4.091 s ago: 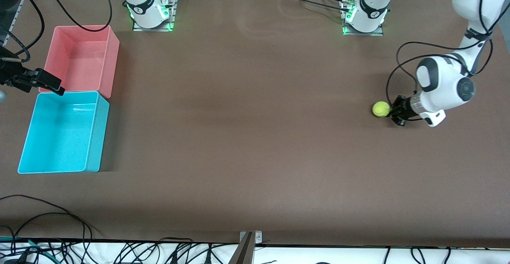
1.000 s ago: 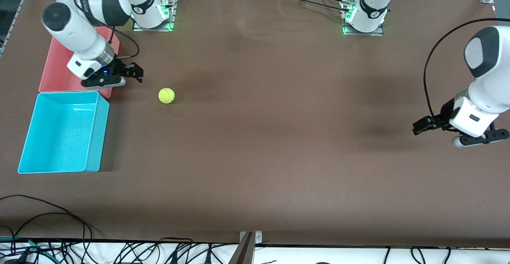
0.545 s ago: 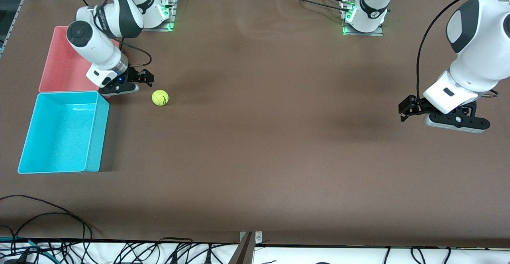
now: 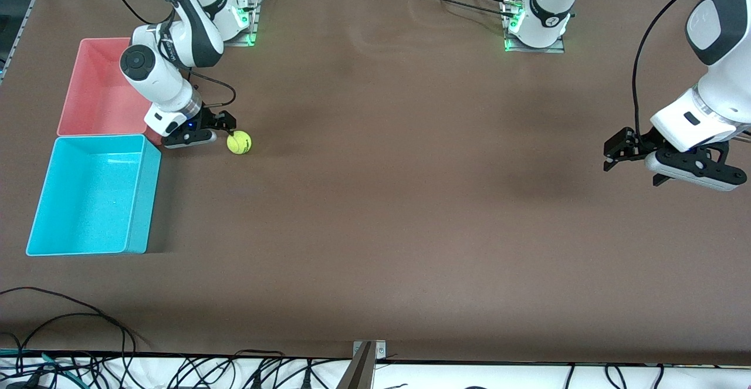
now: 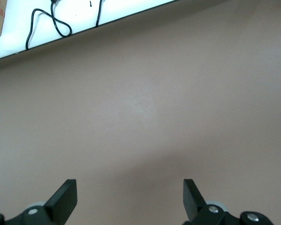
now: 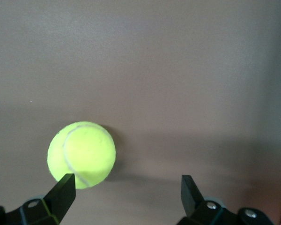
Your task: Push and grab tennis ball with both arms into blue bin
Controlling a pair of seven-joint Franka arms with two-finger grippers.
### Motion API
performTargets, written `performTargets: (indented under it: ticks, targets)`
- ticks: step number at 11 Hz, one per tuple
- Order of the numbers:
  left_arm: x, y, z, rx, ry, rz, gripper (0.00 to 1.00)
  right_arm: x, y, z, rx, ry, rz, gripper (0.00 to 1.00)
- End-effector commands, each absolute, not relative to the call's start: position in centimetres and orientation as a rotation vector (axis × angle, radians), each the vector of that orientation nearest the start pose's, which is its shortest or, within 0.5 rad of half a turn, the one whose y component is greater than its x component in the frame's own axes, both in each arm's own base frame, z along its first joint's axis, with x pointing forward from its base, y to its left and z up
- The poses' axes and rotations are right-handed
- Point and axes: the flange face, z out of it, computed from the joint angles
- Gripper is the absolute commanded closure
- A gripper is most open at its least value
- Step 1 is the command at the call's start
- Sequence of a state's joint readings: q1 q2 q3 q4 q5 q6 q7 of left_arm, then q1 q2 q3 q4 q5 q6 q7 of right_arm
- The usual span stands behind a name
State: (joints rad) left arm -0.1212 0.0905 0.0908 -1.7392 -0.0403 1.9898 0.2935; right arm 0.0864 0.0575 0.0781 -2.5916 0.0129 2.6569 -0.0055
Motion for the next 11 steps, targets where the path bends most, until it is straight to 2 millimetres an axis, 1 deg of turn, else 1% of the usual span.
performTargets:
  ticks: [1, 2, 3, 4, 6, 7, 8, 9, 10, 11]
  targets:
    - [60.2, -2.2, 53.9, -3.101, 0.526, -0.271, 0.0, 43.7, 8.9, 24.4, -3.113, -0.324, -0.049, 0.0]
    - [60.2, -2.0, 53.9, -3.101, 0.524, -0.268, 0.0, 43.8, 10.4, 24.3, -3.102, -0.375, -0.087, 0.0]
    - [59.8, -1.9, 54.2, -3.11, 0.52, -0.226, 0.0, 43.8, 10.9, 24.1, -3.097, -0.391, -0.096, 0.0]
    - [59.8, -1.9, 55.6, -3.113, 0.522, -0.2, 0.0, 43.7, 10.9, 23.6, -3.096, -0.401, -0.078, 0.0]
    - [59.5, -1.8, 56.9, -3.114, 0.531, -0.173, 0.0, 43.6, 10.9, 22.9, -3.091, -0.422, -0.058, 0.0]
    - [59.5, -1.3, 57.0, -3.116, 0.522, -0.169, 0.0, 43.9, 11.0, 23.1, -3.089, -0.424, -0.063, 0.0]
    - [59.5, -1.3, 57.1, -3.118, 0.518, -0.161, 0.0, 43.9, 11.2, 23.1, -3.088, -0.431, -0.065, 0.0]
    - [59.3, -1.3, 57.2, -3.123, 0.51, -0.132, 0.0, 43.8, 11.3, 22.4, -3.087, -0.433, -0.044, 0.0]
    - [59.0, -1.1, 57.3, -3.08, 0.486, -0.085, 0.0, 44.0, 11.4, 22.3, -3.085, -0.435, -0.043, 0.0]
    - [58.9, -1.3, 57.6, -3.034, 0.465, -0.082, 0.0, 44.2, 12.3, 22.8, -3.077, -0.456, -0.059, 0.0]
